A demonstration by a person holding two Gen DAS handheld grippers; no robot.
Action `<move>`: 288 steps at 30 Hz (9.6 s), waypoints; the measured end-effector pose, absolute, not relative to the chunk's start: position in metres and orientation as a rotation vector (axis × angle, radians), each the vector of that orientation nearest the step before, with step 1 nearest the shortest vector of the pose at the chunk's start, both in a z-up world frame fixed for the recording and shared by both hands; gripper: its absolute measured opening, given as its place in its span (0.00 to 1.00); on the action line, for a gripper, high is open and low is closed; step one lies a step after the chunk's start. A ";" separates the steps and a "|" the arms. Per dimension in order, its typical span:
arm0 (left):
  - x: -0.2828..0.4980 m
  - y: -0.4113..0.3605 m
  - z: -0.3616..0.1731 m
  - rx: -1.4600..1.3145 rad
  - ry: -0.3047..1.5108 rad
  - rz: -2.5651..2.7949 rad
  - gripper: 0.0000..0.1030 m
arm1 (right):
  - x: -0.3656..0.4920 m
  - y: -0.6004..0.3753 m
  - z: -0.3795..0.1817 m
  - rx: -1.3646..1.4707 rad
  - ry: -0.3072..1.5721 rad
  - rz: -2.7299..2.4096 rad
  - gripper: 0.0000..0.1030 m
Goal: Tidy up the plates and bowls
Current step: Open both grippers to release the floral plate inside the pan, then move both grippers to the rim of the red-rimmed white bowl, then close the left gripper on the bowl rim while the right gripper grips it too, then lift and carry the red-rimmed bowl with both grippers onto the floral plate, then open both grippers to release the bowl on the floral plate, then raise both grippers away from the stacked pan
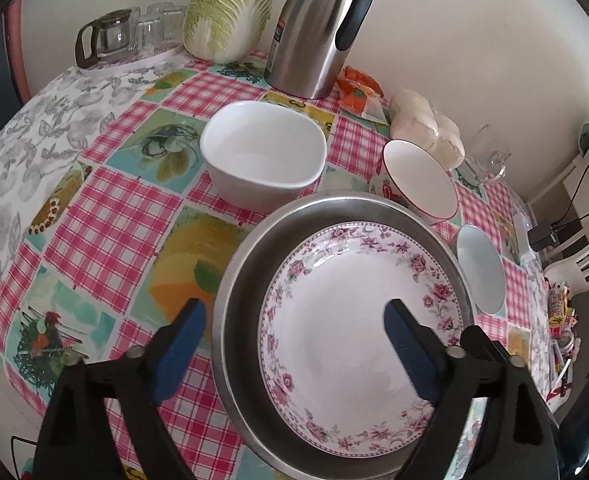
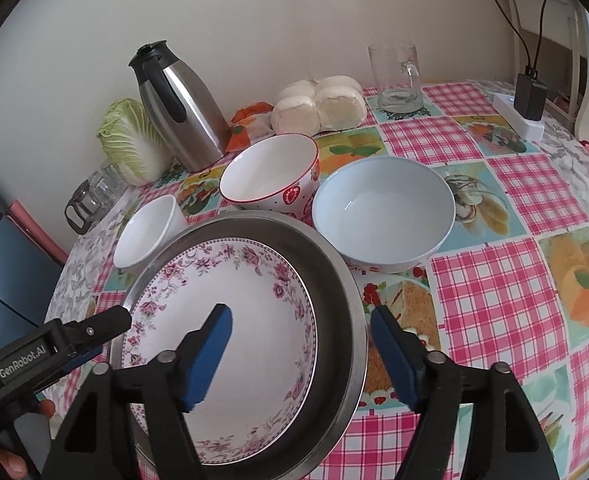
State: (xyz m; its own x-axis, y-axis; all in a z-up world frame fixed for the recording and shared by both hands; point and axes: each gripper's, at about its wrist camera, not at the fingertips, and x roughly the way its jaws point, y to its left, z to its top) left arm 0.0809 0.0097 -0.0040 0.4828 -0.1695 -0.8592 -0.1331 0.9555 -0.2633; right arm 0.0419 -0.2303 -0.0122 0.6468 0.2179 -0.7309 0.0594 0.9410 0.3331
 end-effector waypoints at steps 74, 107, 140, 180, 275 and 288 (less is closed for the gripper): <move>0.229 -0.016 0.064 -0.140 0.845 -0.195 0.97 | 0.154 -0.284 0.064 0.271 0.773 0.002 1.00; 0.291 -0.090 -0.048 -0.019 1.341 -0.299 0.19 | 0.255 -0.233 -0.028 0.132 1.140 0.083 0.13; 0.259 -0.071 0.013 -0.119 1.210 -0.319 0.12 | 0.239 -0.224 0.022 0.123 1.043 0.085 0.10; 0.112 -0.005 -0.006 -0.368 1.243 -0.252 0.14 | 0.082 -0.184 0.005 0.201 1.124 0.173 0.10; 0.109 0.043 0.029 -0.333 1.108 -0.006 0.88 | 0.068 -0.221 0.028 0.382 0.997 0.018 0.93; 0.108 0.048 0.029 -0.319 1.083 0.016 0.98 | 0.068 -0.211 0.027 0.349 0.992 0.025 1.00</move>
